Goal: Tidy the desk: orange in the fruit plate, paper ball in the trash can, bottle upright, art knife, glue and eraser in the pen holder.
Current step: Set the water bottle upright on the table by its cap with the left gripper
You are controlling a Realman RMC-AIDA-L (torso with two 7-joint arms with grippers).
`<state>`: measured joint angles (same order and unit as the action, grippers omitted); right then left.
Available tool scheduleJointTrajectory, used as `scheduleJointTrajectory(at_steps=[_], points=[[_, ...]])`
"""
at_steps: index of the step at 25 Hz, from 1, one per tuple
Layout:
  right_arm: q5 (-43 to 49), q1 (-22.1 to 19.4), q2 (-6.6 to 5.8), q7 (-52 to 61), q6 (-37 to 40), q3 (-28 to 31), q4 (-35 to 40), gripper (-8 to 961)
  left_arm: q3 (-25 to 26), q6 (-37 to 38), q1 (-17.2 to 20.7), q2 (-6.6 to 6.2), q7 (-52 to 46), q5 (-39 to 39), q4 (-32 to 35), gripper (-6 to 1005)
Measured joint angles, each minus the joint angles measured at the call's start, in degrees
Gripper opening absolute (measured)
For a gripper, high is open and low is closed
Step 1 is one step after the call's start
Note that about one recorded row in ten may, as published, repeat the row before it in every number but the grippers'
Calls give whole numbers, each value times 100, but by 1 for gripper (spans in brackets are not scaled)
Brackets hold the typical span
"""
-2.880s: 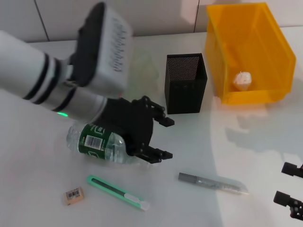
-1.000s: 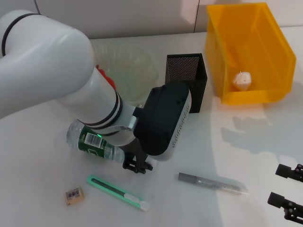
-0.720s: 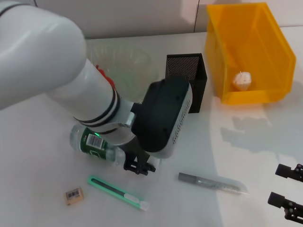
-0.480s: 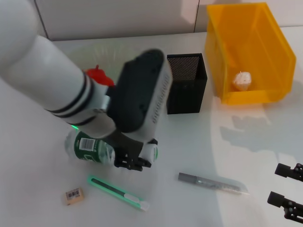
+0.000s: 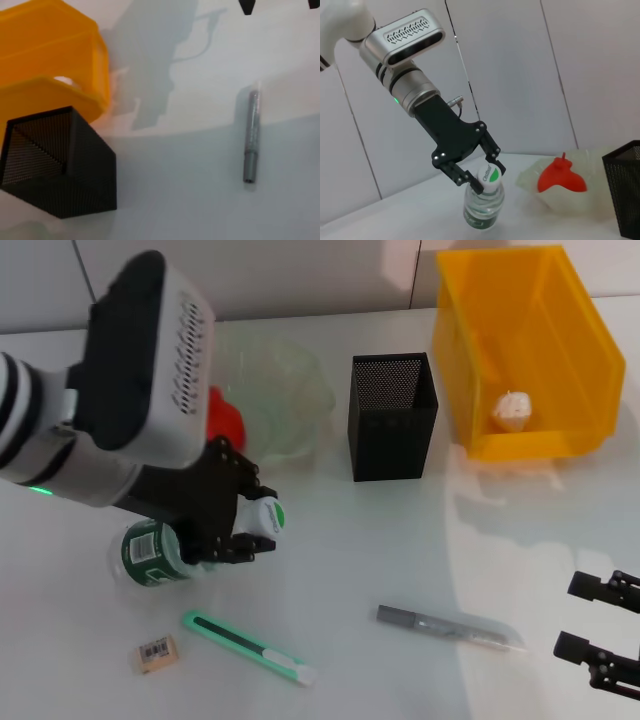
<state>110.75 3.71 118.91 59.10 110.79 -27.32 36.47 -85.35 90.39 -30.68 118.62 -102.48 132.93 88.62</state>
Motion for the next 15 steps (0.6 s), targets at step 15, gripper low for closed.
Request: scheduleJointTrajectory(at_steps=[15], points=[[72,230,-5,152,10,-29,39,703,1282,-55,758,-5,204,-940,-46,461]])
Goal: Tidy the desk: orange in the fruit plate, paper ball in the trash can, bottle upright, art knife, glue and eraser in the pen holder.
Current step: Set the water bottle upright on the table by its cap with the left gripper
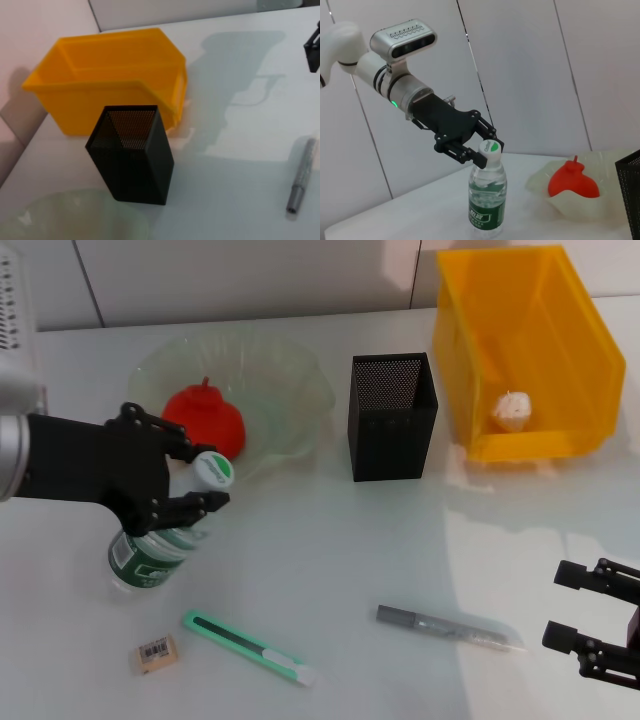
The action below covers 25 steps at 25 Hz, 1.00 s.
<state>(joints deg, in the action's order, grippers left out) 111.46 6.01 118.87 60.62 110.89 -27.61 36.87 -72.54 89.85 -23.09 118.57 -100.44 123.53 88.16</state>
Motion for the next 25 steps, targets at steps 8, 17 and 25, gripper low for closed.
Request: scheduleJointTrajectory(at_steps=[8,17,25], points=[[0,10,-2,18,56,2,5,700,580,-289,653,0,126,-714,-23,466],[1,67,5,72,77,1,10,696,623,-589,937,8,206,-982,-185,472],[7,99,5,73,135,2,13,693,845,-561,1026,0,158,-1124,-200,477]])
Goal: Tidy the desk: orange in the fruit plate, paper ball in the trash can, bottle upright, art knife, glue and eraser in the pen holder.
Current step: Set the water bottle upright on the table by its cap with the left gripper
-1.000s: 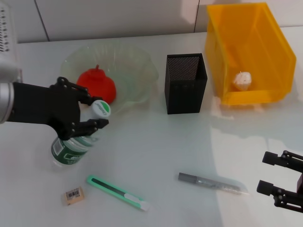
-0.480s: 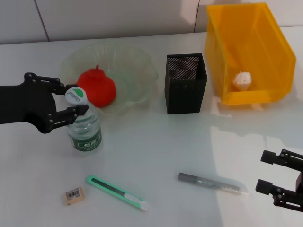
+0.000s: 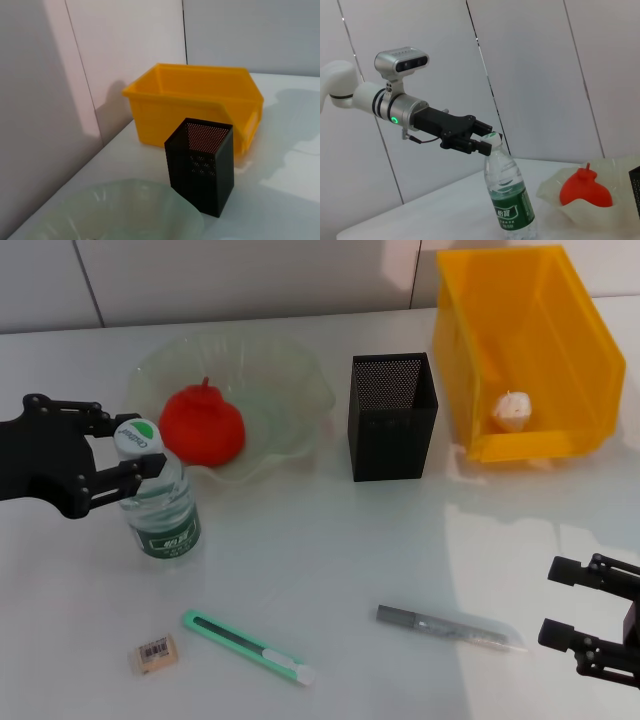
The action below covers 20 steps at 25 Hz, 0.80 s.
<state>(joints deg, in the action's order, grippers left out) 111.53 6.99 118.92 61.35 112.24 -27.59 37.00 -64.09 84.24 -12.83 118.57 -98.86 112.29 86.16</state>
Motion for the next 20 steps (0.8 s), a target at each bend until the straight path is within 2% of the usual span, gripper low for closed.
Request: scheduleJointTrajectory(at_steps=[20], points=[[45,23,0,-1,-1,-1,0,685,147,-238,-170,-17,58,-21,-472,490]])
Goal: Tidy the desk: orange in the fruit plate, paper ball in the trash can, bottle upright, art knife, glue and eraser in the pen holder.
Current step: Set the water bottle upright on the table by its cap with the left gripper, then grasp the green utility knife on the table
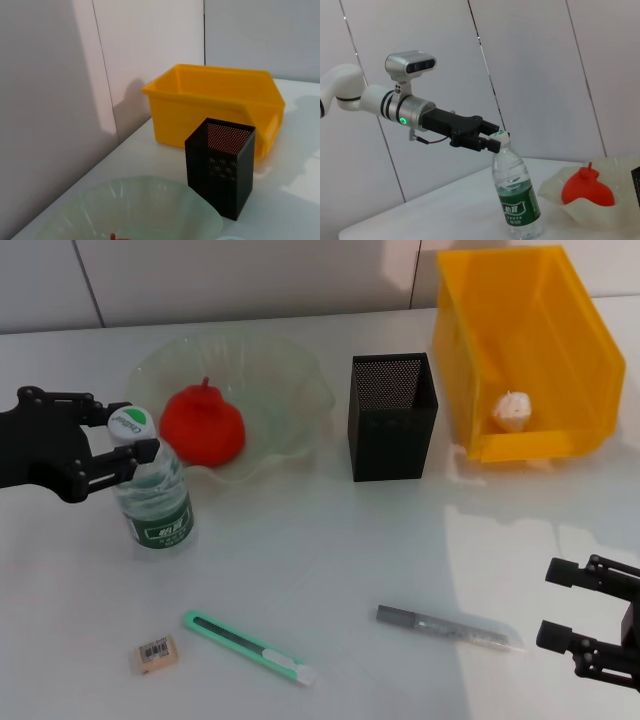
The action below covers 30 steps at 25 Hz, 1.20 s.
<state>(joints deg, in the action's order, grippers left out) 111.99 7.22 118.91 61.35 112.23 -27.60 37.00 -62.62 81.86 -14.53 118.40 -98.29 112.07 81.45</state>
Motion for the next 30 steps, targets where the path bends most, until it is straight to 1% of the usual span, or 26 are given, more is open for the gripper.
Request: scheduleJointTrajectory(at_steps=[17,18,22,23,24,25,26,27,28,29,30], points=[[25,8,-2,30,84,0,98,678,95,7,-20,6,-62,-171,-50,501],[25,9,-2,39,86,0,100,678,165,75,-21,-10,-46,-220,97,502],[25,14,0,58,88,0,117,676,165,105,-27,-16,-48,-221,166,677],[25,15,0,59,88,0,122,676,165,156,-41,-17,-54,-222,266,721],[25,16,0,59,88,3,123,675,164,250,-65,-10,-74,-224,555,750],[25,16,0,60,89,7,124,675,164,250,-65,-10,-74,-224,555,779],[25,16,1,60,89,11,129,674,164,324,-58,-6,-95,-245,782,808],[25,16,0,66,89,18,138,674,164,324,-58,-6,-95,-245,782,808],[25,16,0,80,95,30,160,674,151,603,-38,-4,-148,-306,1208,807],[25,16,0,94,107,35,179,673,131,818,-36,-4,-168,-325,1423,807],[20,14,0,118,124,45,211,673,32,1258,-57,0,-201,-346,1834,806]])
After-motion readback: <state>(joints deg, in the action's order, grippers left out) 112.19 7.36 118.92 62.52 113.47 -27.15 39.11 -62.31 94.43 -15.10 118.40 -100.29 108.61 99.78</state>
